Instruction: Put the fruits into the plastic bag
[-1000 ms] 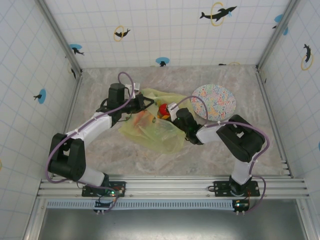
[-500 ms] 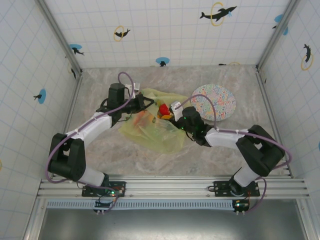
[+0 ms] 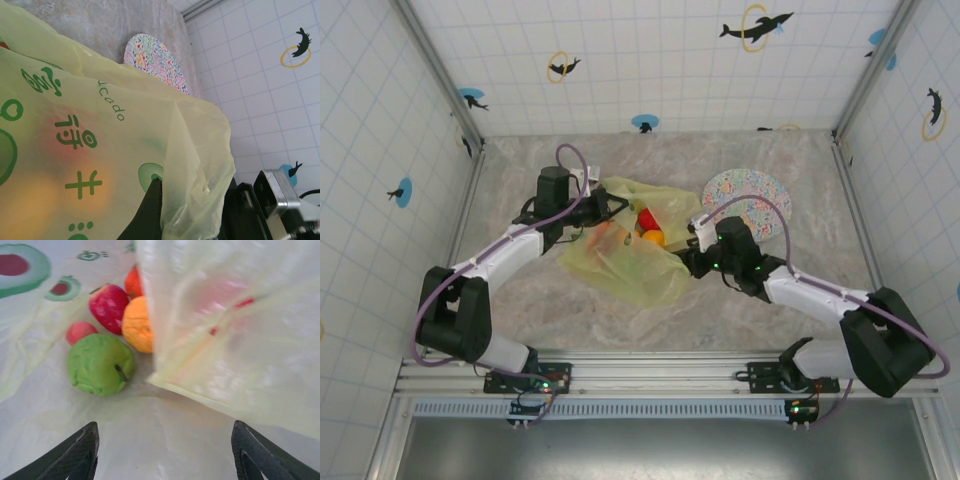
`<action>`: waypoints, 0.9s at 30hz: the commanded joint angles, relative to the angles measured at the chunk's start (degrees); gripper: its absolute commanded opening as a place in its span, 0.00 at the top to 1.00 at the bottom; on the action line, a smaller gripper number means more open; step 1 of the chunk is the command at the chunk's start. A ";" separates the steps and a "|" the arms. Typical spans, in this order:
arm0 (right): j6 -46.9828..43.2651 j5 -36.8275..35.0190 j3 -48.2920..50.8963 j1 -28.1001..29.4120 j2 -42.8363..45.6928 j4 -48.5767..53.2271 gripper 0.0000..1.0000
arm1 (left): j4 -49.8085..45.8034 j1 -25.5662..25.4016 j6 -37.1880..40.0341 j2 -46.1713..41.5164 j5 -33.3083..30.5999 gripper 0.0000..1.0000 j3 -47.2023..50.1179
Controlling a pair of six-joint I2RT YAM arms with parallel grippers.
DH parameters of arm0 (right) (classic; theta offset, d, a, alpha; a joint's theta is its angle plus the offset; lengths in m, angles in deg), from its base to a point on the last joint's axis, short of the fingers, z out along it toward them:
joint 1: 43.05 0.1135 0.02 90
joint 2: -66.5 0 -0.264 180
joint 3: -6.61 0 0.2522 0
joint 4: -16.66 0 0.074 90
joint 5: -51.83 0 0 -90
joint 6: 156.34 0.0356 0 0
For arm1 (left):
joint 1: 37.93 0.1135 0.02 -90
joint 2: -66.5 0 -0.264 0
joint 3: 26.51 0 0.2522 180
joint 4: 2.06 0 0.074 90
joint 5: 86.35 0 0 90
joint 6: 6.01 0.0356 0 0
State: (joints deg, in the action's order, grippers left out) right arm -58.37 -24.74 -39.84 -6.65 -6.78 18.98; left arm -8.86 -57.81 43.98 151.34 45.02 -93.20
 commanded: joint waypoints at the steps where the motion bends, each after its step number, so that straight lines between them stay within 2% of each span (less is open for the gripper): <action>1: 2.31 -1.39 1.86 -1.38 3.04 5.18 0.30 | 0.85 -0.24 -0.26 -1.02 0.82 1.00 -0.05; 8: 8.51 -0.92 4.24 -6.38 5.33 8.21 0.30 | 0.88 -0.23 -0.42 -0.81 0.75 1.00 -0.03; 14: 20.31 5.67 9.23 -12.40 2.84 -1.80 0.22 | 0.95 -0.28 -0.53 -0.64 0.79 1.00 -0.03; 19: 25.58 11.08 10.30 -10.93 -2.15 -10.61 0.22 | 0.86 -0.20 -0.51 -0.64 0.82 1.00 -0.07; 22: 26.95 10.52 9.90 -8.83 -4.90 -13.41 0.24 | 0.77 -0.18 -0.51 -0.73 0.81 1.00 -0.07; 27: 30.52 7.08 10.19 -7.27 -9.05 -18.48 0.34 | 0.60 -0.19 -0.29 -0.99 0.69 1.00 -0.16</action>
State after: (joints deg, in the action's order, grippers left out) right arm -31.49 -16.02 -30.44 -14.28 -14.23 7.13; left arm -8.86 -57.81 43.41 151.34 45.02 -93.20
